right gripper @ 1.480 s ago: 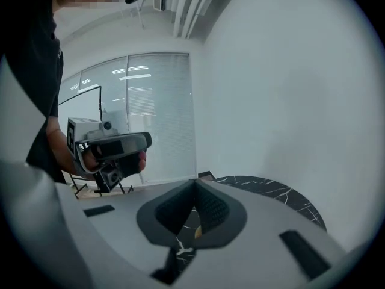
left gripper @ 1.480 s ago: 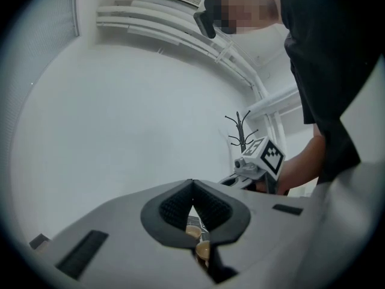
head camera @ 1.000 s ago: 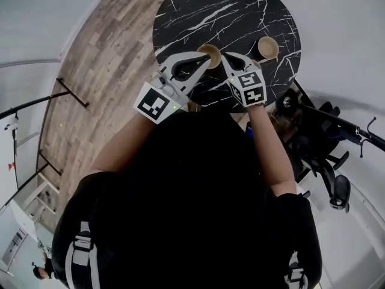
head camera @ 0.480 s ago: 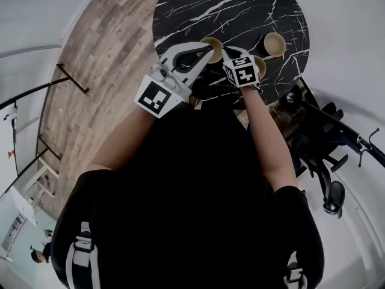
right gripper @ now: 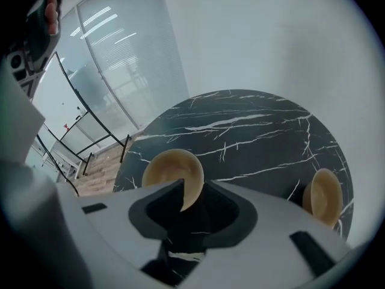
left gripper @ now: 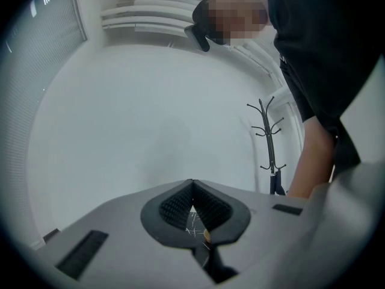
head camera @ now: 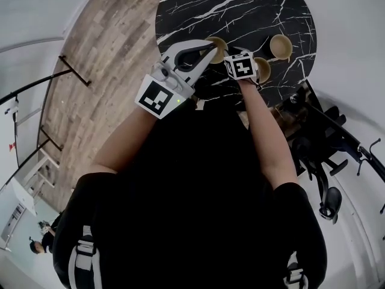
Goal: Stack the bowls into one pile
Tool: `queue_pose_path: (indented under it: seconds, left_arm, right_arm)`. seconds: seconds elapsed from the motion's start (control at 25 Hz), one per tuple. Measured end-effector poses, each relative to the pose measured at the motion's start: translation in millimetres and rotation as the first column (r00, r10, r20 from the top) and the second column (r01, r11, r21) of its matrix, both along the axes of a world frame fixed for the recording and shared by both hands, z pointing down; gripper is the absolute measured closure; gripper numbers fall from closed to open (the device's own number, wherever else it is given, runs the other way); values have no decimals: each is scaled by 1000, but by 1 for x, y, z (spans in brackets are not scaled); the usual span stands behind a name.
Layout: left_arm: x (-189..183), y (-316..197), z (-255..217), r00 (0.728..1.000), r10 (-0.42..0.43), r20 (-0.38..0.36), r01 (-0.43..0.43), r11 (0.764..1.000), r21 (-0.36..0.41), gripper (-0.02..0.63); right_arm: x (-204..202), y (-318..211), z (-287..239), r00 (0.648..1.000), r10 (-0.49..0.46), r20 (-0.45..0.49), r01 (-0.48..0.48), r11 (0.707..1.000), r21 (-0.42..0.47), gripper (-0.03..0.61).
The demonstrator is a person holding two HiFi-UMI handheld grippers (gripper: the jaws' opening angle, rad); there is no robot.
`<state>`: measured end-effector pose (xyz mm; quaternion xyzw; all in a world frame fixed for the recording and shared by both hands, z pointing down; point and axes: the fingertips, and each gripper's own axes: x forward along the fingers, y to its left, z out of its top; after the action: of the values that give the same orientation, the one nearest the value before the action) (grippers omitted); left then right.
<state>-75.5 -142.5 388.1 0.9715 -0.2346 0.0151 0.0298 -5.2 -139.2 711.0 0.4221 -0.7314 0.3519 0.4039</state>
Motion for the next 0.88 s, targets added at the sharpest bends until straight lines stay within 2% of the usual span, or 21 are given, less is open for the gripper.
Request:
queue_pose_path:
  seconds: [0.16, 0.6, 0.88]
  left_arm:
    - [-4, -3, -2, 1000, -22, 4, 22, 1000, 3, 611]
    - [-17, -4, 1, 997, -69, 33, 69, 997, -19, 611]
    - [-18, -6, 4, 997, -73, 28, 74, 997, -22, 611]
  right_arm:
    - [1, -2, 10, 999, -14, -31, 12, 999, -40, 468]
    - [-1, -4, 40, 1000, 8, -30, -12, 990, -140, 465]
    - [2, -7, 43, 998, 52, -31, -56, 986, -157, 549]
